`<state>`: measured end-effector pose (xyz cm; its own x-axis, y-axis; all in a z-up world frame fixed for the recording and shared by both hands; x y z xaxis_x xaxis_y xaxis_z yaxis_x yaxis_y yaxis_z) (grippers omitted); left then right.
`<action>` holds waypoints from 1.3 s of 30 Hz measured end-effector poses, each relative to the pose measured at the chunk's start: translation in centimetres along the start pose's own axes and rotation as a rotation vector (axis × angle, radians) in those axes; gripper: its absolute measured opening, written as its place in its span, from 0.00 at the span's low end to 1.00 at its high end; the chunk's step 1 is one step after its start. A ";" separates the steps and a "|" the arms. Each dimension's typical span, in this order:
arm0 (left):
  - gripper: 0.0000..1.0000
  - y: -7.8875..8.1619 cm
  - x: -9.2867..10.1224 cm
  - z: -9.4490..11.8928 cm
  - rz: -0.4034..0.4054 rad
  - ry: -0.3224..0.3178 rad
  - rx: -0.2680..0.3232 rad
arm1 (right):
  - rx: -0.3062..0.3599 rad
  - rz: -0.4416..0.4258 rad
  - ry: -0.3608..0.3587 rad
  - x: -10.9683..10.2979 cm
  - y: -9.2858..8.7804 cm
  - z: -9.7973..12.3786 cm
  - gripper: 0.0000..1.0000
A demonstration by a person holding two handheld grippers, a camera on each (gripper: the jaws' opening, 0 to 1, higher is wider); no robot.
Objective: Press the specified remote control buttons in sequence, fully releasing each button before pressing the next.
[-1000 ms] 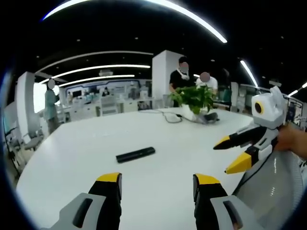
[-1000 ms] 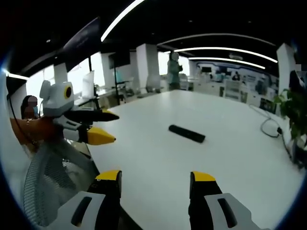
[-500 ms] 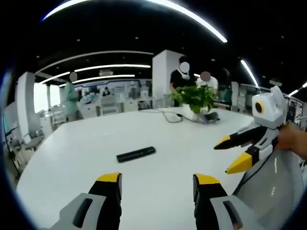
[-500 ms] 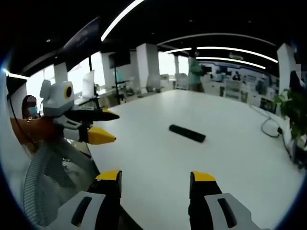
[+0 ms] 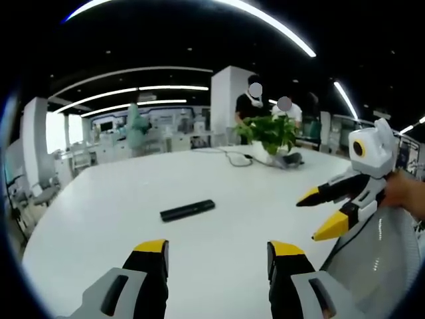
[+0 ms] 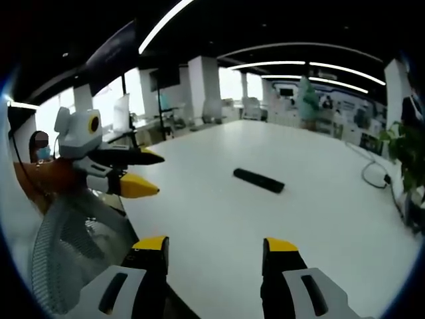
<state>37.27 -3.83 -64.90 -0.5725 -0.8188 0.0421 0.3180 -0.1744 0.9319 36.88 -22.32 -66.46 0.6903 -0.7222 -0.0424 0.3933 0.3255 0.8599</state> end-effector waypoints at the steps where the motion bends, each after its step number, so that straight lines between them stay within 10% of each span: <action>1: 0.61 0.0 0.0 0.0 0.000 -0.001 0.000 | 0.002 -0.001 0.000 0.0 0.1 0.0 0.54; 39: 0.61 2.6 -4.3 -1.8 -0.053 -0.016 -0.012 | 0.035 0.065 -0.044 3.8 4.4 -0.6 0.51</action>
<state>41.91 -1.74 -63.29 -0.6006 -0.7996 -0.0019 0.2960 -0.2245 0.9284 41.61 -23.24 -63.15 0.6860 -0.7267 0.0360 0.3263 0.3515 0.8775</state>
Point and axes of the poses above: the point that each gripper's makers call its tool centre point, and the gripper's own axes: z roughly backward along the fingers, x roughly to its right, y roughly out of its top, the point moved 5 cm from there along z, roughly backward along the fingers, and after that the axes turned 5 degrees about -y, right-handed, at the moved point
